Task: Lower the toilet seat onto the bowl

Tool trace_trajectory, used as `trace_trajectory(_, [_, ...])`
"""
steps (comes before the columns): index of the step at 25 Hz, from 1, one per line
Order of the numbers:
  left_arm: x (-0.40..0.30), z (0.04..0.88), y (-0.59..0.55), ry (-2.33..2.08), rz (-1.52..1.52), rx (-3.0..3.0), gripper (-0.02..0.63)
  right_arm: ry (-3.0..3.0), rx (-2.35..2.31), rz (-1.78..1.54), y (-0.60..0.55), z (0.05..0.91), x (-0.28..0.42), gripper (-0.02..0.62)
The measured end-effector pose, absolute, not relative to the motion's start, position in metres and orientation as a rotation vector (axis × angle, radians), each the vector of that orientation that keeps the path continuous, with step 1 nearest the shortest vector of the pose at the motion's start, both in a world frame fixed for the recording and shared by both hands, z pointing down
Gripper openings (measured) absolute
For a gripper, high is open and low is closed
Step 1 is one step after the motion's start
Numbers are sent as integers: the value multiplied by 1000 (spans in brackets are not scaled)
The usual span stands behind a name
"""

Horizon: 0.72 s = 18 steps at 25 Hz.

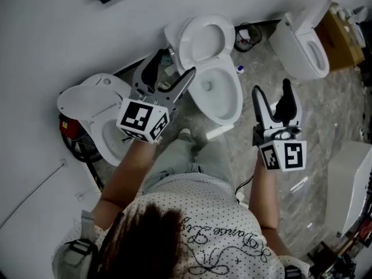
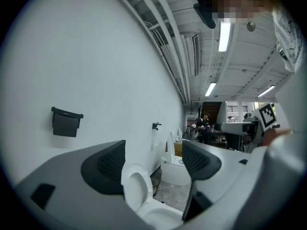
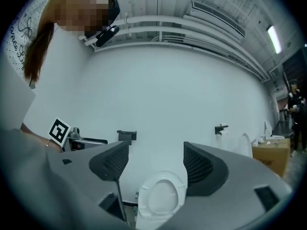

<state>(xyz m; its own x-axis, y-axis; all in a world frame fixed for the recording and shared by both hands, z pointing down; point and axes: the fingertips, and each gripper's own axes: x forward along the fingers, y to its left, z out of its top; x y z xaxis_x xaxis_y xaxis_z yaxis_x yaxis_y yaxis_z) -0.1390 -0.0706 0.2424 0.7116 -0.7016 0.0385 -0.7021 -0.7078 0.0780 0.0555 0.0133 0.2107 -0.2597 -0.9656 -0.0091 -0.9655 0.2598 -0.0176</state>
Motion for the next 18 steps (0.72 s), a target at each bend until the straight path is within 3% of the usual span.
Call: trace_trajectory(18, [-104,233,-157,-1435,-44,2709,353,2645,-1634,36,-108,201,97,354])
